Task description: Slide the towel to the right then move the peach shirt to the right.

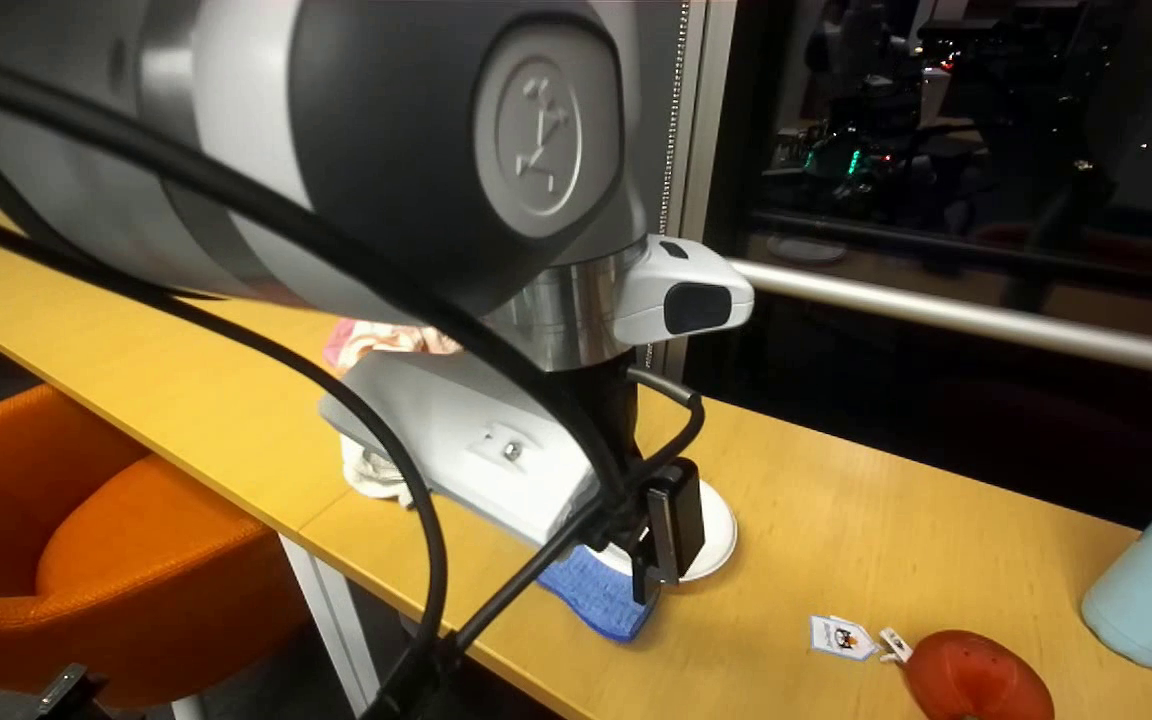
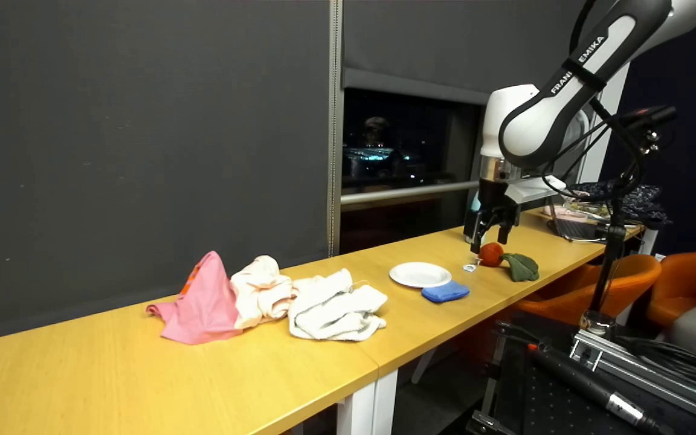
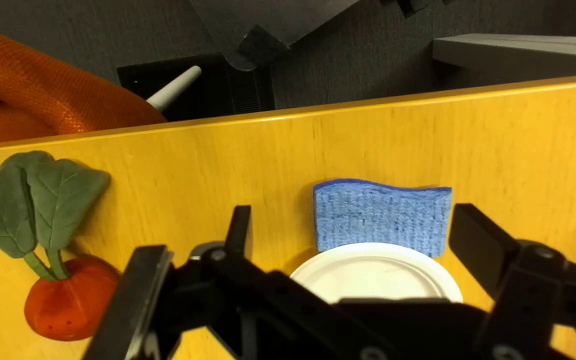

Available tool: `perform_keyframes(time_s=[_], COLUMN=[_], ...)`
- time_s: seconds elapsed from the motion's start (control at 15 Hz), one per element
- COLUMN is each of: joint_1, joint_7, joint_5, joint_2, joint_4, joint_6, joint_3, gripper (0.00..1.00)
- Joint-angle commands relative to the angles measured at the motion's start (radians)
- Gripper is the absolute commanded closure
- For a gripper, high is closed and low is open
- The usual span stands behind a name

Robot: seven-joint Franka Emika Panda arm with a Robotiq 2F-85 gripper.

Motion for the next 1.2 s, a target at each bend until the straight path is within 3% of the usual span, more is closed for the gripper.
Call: perform_keyframes(time_s=[0.0, 0.13, 0.27, 0.53, 0.87, 1.13], joint_1=[0.037, 0.037, 0.049, 0.103, 0.183, 0.262], joint_7=[-0.002, -0.002, 0.098, 0.187, 0.233, 0.271], joint_5=[0.004, 0.003, -0.025, -0.031, 0.02, 0.031], joint_2=[0.006, 0.002, 0.042, 0.175, 0.381, 0.464], joint_4=[0.002, -0.001, 0.02, 0.152, 0.348, 0.357], joint_6=[-0.001, -0.001, 0.072, 0.193, 0.216, 0.246], joint_3=[-0.035, -0.037, -0.044, -0.05, -0.079, -0.119], gripper=[0.0, 0.0, 0.0, 0.0, 0.0, 0.0])
